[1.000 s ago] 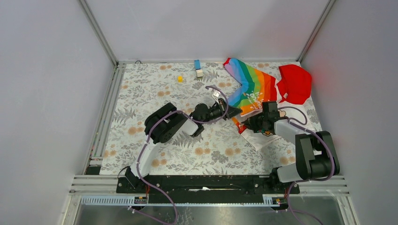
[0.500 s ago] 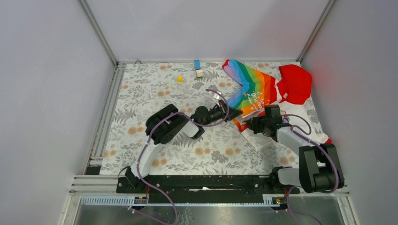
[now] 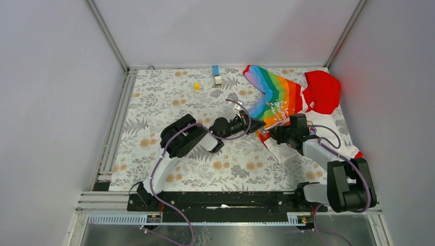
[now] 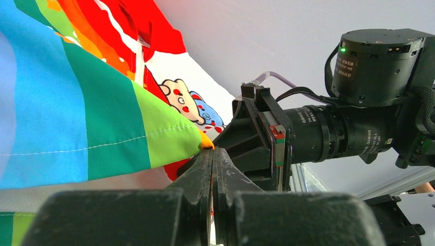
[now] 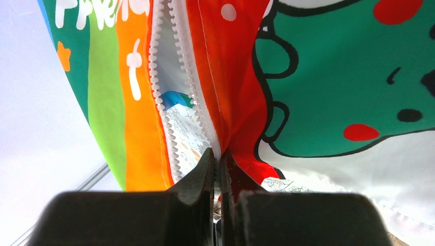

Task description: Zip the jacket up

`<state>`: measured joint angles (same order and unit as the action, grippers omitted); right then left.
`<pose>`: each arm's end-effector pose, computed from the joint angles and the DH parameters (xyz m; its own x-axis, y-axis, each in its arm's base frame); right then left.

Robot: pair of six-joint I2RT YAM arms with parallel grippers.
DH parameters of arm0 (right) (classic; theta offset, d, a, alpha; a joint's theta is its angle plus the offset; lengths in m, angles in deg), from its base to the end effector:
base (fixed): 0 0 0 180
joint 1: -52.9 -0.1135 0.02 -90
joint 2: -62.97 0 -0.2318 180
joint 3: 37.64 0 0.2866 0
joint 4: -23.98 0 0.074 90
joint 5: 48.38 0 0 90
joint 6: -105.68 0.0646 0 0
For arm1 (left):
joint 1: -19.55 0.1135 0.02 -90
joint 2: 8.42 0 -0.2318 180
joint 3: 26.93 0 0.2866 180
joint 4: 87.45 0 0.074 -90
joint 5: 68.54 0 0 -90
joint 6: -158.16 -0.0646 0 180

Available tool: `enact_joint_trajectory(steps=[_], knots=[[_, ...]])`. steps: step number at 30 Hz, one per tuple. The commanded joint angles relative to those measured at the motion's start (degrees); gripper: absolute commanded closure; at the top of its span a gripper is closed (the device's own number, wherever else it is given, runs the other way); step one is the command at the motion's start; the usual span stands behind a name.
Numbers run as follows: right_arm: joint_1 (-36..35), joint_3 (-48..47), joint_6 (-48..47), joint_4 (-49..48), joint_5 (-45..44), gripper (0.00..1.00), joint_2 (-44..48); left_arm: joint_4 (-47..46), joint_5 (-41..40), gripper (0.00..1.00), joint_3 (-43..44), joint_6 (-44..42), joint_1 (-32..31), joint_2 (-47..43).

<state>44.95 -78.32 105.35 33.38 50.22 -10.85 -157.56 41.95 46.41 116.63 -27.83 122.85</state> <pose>0.2928 0.0506 0.0862 -0.2497 0.9635 0.0969 0.6682 0.0991 0.7374 0.2925 -0.3513 0.0732 -0.5947 -0.3893 -0.7034 0.7176 0.1374 -0.6828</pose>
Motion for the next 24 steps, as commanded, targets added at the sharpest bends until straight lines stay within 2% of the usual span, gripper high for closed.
enact_joint_trajectory(steps=[1, 24], knots=[[-0.32, -1.34, 1.65, -0.83, -1.53, 1.0, 0.3, -7.72, -0.89, 1.0, -0.12, -1.61, -0.61, -0.03], [-0.39, -2.21, 1.76, 0.39, -0.63, 1.0, -0.35, -8.07, -2.34, 1.0, 0.16, -3.64, -1.6, -0.39]])
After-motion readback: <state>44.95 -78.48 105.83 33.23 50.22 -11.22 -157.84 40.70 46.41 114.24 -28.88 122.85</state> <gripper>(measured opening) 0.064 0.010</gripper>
